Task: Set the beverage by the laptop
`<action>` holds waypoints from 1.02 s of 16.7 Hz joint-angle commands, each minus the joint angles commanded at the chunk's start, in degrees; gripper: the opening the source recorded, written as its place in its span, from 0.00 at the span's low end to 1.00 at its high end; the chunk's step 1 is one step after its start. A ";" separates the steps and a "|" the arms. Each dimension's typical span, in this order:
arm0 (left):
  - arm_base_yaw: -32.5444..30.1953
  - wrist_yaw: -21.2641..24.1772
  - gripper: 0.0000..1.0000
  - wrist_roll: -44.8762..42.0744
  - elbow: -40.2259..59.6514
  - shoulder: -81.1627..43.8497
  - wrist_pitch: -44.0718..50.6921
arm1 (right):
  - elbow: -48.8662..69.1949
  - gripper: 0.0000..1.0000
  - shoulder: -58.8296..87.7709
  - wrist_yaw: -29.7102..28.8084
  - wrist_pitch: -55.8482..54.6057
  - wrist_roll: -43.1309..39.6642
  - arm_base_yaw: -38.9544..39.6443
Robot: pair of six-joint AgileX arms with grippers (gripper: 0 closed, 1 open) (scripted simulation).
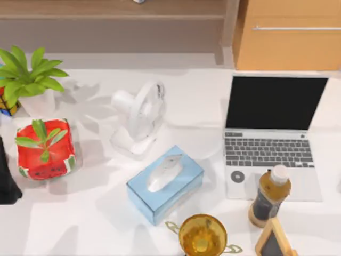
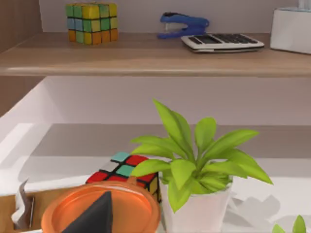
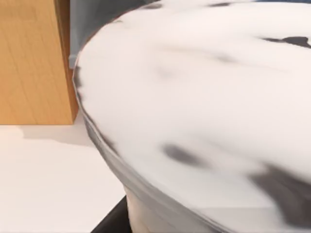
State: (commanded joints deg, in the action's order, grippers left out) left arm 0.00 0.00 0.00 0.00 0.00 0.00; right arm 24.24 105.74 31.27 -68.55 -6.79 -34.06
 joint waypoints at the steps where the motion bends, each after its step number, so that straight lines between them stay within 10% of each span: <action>1: 0.00 0.00 1.00 0.00 0.00 0.00 0.00 | 0.00 0.00 0.00 0.00 0.00 0.00 0.00; 17: 0.00 0.00 1.00 0.00 0.00 0.00 0.00 | -2.63 0.00 -18.11 -12.44 2.88 1.59 14.77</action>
State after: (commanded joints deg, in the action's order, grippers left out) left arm 0.00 0.00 0.00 0.00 0.00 0.00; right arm 21.61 87.63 18.83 -65.67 -5.20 -19.29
